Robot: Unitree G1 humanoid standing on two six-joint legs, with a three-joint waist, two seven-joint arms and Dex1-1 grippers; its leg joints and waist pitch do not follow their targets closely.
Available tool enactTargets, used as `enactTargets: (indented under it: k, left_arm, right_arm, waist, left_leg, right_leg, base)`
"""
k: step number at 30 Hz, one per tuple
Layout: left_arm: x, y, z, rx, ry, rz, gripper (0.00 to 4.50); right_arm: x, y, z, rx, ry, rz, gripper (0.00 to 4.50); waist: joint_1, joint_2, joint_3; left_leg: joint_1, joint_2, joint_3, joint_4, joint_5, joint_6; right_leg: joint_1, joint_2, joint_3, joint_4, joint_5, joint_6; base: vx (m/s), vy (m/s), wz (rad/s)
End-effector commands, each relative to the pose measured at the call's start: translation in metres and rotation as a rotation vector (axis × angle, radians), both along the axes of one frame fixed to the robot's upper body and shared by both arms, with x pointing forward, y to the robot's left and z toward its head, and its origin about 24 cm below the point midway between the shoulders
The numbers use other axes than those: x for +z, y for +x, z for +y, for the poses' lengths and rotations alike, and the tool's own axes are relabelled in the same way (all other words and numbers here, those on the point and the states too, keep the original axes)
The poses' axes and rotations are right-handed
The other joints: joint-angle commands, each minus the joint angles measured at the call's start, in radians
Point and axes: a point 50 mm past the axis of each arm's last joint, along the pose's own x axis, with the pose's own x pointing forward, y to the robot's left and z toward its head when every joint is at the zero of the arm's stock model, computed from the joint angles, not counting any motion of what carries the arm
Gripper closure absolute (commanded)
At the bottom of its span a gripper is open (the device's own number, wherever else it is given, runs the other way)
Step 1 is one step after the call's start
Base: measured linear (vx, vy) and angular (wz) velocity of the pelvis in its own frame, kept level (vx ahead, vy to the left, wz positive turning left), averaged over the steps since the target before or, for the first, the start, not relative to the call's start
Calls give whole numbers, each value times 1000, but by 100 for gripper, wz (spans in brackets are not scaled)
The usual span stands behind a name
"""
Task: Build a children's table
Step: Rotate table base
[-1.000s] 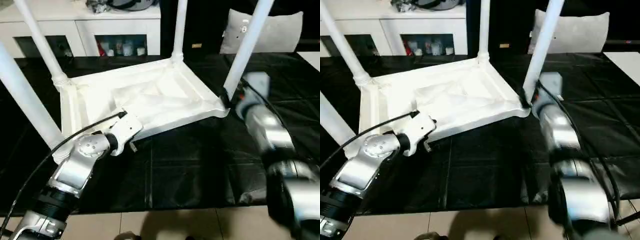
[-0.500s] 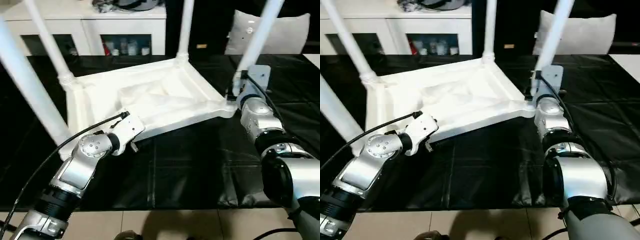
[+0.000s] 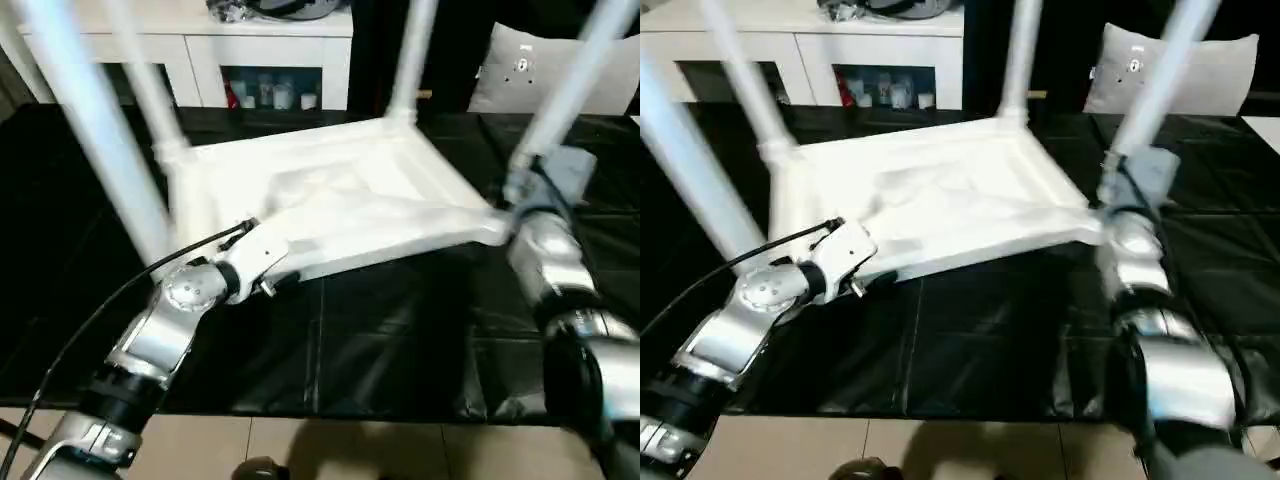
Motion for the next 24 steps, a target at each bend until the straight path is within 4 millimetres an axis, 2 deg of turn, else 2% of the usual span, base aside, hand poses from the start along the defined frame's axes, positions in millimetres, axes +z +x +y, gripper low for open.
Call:
enactTargets:
  k: [1, 5, 6, 8, 9, 10, 11, 12, 13, 14, 15, 17, 18, 20, 24]
  left_arm:
    - [5, 5, 5, 36, 19, -40, 13]
    - [3, 7, 6, 54, 29, -58, 13]
    - [3, 8, 6, 68, 20, -65, 13]
    - [4, 9, 6, 80, 8, -74, 13]
    - [4, 9, 5, 82, 4, -78, 13]
    - [5, 9, 4, 85, -24, -87, 13]
    - [9, 8, -1, 87, -102, -95, 13]
    - [9, 8, -1, 87, -112, -96, 13]
    - [11, 7, -4, 83, -158, -105, 13]
    - [16, 1, -8, 71, -252, -113, 13]
    - [16, 0, -9, 71, -269, -112, 4]
    - [18, -12, -7, 82, -391, -90, 4]
    - [18, -18, -5, 100, -435, -79, 4]
    - [17, -28, -1, 115, -471, -72, 4]
    - [15, -46, 10, 211, -531, -99, 4]
  right_arm:
    - [12, -11, -12, -41, -40, -77, 0]
    - [12, -27, -6, -29, -55, -96, 0]
    - [12, -31, -2, -21, -50, -103, 0]
    - [12, -36, 3, -1, -32, -106, 0]
    - [12, -37, 5, 10, -21, -104, 0]
    - [10, -39, 8, 19, -5, -101, 0]
    - [8, -43, 18, 79, 23, -89, 0]
    - [8, -43, 20, 86, 27, -88, 0]
    - [7, -45, 24, 112, 29, -80, 0]
    - [7, -47, 34, 217, 38, -95, 0]
    - [7, -48, 36, 242, 38, -97, 0]
    - [7, -52, 50, 404, 19, -84, 0]
    - [6, -55, 53, 429, 9, -69, 0]
    - [6, -58, 56, 461, 21, -70, 0]
    - [9, -66, 64, 571, 18, -68, 0]
  waist:
    - [-13, -19, -80]
    - [-20, -23, -80]
    - [-22, -23, -75]
    - [-28, -22, -73]
    - [-32, -22, -73]
    - [-38, -29, -72]
    - [-39, -26, -71]
    - [-38, -22, -69]
    - [-42, -28, -68]
    - [-39, -26, -70]
    - [-41, -27, -70]
    - [-43, -31, -72]
    - [-46, -32, -69]
    - [-55, -31, -71]
    - [-52, -29, -63]
  left_leg:
    - [17, 79, -36, -69, -160, 42]
    - [12, 79, -40, -72, -142, 52]
    - [14, 78, -38, -73, -163, 50]
    - [18, 77, -40, -76, -210, 36]
    - [17, 77, -42, -77, -218, 32]
    - [19, 77, -41, -78, -228, 30]
    - [19, 76, -42, -78, -231, 28]
    - [22, 79, -42, -78, -240, 31]
    - [17, 79, -45, -81, -250, 27]
    - [16, 81, -47, -81, -259, 24]
    - [15, 85, -48, -81, -260, 25]
    - [11, 85, -48, -81, -249, 29]
    - [3, 89, -49, -82, -238, 40]
    - [4, 85, -44, -79, -215, 53]
    - [10, 84, -41, -81, -228, 55]
  right_leg:
    - [50, -81, 67, -57, -262, -137]
    - [52, -79, 67, -57, -267, -121]
    - [47, -78, 68, -66, -300, -113]
    - [45, -83, 66, -78, -390, -91]
    - [45, -83, 65, -78, -406, -87]
    - [42, -81, 64, -83, -427, -77]
    - [42, -82, 64, -83, -435, -73]
    - [38, -83, 67, -89, -445, -65]
    - [41, -83, 64, -89, -456, -65]
    - [43, -88, 62, -91, -460, -64]
    - [42, -89, 64, -88, -441, -73]
    - [47, -89, 65, -79, -406, -87]
    - [51, -94, 68, -77, -382, -103]
    - [48, -85, 69, -74, -354, -118]
    - [43, -81, 67, -87, -415, -94]
  base:
    - [0, 0, 0]
    - [0, 0, 0]
    - [0, 0, 0]
    - [0, 0, 0]
    - [0, 0, 0]
    - [0, 0, 0]
    - [0, 0, 0]
    - [0, 0, 0]
    - [0, 0, 0]
    - [0, 0, 0]
    - [0, 0, 0]
    - [0, 0, 0]
    - [0, 0, 0]
    - [0, 0, 0]
    - [0, 0, 0]
